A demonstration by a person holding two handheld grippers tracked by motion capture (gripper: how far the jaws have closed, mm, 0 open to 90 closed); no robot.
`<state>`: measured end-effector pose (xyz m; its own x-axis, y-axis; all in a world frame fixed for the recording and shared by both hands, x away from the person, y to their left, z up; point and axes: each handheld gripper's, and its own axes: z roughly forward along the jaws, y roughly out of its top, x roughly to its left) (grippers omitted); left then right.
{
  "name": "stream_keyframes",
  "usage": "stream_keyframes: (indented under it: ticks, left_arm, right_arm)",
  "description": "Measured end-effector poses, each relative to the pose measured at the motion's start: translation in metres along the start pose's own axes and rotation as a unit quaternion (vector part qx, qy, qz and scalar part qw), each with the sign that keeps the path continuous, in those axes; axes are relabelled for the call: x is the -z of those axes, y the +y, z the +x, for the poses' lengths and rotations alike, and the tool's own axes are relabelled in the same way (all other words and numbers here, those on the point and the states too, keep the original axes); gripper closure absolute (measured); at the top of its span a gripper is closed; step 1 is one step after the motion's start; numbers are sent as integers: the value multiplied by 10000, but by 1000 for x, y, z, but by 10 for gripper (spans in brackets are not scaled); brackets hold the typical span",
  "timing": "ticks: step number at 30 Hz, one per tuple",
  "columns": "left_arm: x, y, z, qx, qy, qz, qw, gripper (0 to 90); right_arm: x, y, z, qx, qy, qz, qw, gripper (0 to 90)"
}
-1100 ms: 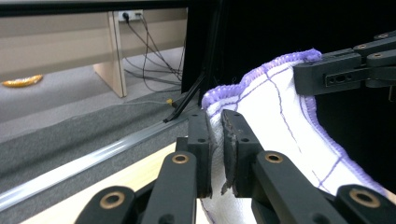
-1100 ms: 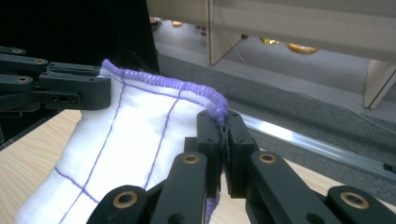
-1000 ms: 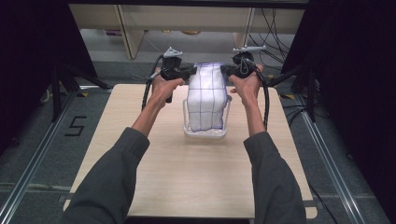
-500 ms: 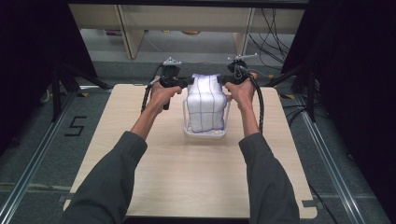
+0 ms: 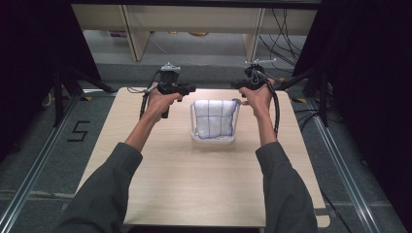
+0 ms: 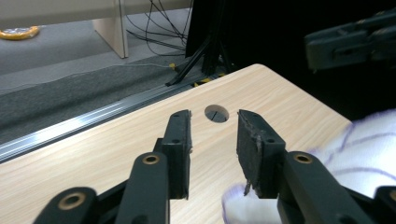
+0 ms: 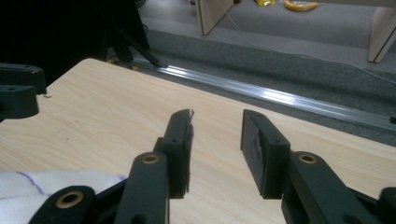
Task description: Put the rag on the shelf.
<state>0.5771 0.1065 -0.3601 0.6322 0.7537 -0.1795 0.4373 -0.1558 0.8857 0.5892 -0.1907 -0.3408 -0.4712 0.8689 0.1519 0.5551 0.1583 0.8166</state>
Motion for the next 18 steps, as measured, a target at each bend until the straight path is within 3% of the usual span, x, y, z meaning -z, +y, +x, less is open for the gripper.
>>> stream_keyframes:
  ticks: [2,4,12,13,14,18]
  left_arm:
    - [5,-2,1,37,-23,71,10000,622]
    - [9,-3,2,-9,-16,122,9999,606]
    - [23,-11,2,7,-20,191,9998,539]
    - [23,-12,1,-15,-7,231,9997,527]
    - [25,-14,-1,-99,26,334,9994,520]
    - [29,-16,-4,19,-37,243,9997,485]
  right_arm:
    - [5,0,0,-138,-7,-14,9999,627]
    - [8,0,-4,14,53,-74,10000,617]
    - [26,-3,-5,-24,171,-125,9998,577]
    - [28,-4,-6,51,187,-141,9997,571]
    - [29,-5,-5,-23,193,-136,9997,566]
    - [33,-8,-6,-18,236,-159,9996,555]
